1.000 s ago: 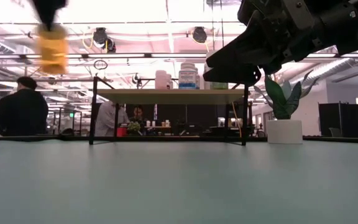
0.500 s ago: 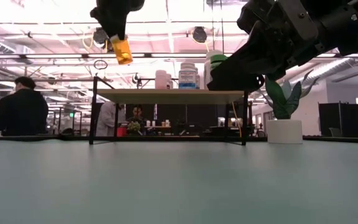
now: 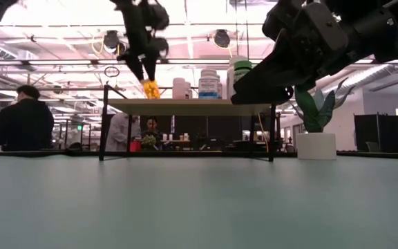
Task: Pick and place medicine bottles onto shelf by color
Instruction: Put the orange pill bottle on the shelf
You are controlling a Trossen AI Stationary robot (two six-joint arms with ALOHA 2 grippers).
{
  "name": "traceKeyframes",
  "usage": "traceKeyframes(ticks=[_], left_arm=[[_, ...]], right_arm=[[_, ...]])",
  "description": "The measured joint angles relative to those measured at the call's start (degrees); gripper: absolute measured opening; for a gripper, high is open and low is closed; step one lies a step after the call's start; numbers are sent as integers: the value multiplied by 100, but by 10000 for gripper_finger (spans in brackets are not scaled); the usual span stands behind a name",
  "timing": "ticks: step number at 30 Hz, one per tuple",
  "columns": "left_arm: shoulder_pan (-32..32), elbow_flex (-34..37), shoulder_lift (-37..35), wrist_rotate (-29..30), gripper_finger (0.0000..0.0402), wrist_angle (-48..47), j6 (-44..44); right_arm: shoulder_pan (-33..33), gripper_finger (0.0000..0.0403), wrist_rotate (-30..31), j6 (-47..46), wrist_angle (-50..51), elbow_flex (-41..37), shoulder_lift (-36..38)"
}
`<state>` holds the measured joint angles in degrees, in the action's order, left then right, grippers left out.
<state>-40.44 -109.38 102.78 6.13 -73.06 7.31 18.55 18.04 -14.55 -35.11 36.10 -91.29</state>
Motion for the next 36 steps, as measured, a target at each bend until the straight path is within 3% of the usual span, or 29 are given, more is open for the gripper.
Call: traceKeyframes(ticks=[9, 16, 23, 30, 36], left_arm=[[-86, -668, 905, -15, 218, -391, -422], [41, -1318, 922, -13, 218, -634, -611], [217, -1971, 882, 53, 218, -1743, -821], [913, -1882, 364, -19, 218, -1700, -1039], [1994, -1875, -10, -612, 218, -1700, -1099]], right_arm=[[-59, 247, 4, -19, 153, -79, -2], [-248, 247, 4, -365, 146, -342, -2], [-309, 247, -13, -337, -31, -398, -2], [-31, 247, -35, 213, -945, -398, -2], [222, 247, -35, 988, -1993, -398, -2]])
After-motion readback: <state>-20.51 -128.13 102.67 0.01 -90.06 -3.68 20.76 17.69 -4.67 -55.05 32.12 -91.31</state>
